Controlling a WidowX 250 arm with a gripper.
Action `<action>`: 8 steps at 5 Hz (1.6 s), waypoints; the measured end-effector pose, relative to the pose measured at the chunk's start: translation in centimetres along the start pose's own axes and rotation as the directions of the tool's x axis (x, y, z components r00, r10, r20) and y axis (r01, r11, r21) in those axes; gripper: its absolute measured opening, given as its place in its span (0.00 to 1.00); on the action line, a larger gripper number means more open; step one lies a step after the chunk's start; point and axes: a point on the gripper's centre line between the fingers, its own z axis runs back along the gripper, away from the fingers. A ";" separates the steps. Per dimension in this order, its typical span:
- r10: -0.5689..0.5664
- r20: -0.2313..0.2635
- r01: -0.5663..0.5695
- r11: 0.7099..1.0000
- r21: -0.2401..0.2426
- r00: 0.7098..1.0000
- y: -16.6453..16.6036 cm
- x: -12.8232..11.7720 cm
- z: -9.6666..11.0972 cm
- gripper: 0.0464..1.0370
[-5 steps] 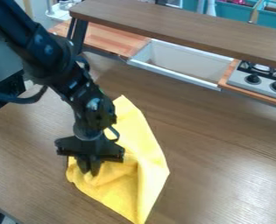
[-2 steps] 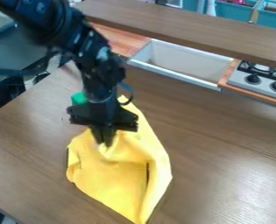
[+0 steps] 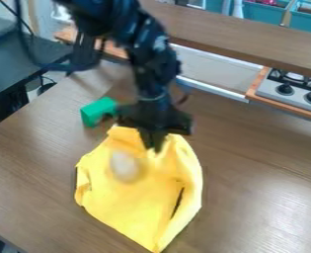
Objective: Unfold the cloth from the bottom left to the top right
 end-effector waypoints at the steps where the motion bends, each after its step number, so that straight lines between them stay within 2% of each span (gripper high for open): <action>1: -0.008 -0.041 0.006 1.000 -0.030 0.999 -2.4 1.3 -0.4 0.00; 2: -0.007 -0.091 0.001 0.998 -0.064 0.996 -4.9 2.5 -0.8 0.00; 3: -0.039 -0.113 0.031 0.997 -0.064 0.993 -7.6 3.4 -1.3 0.00; 4: -0.084 -0.110 0.078 0.996 -0.053 0.990 -9.8 3.7 -1.6 0.00; 6: -0.210 -0.117 0.213 0.977 0.010 0.971 -12.9 4.0 -3.6 0.00; 7: -0.271 -0.171 0.283 0.958 0.048 0.947 -14.0 4.1 -4.8 0.02; 8: -0.244 -0.205 0.253 0.967 0.020 0.948 -15.1 3.8 -6.8 0.17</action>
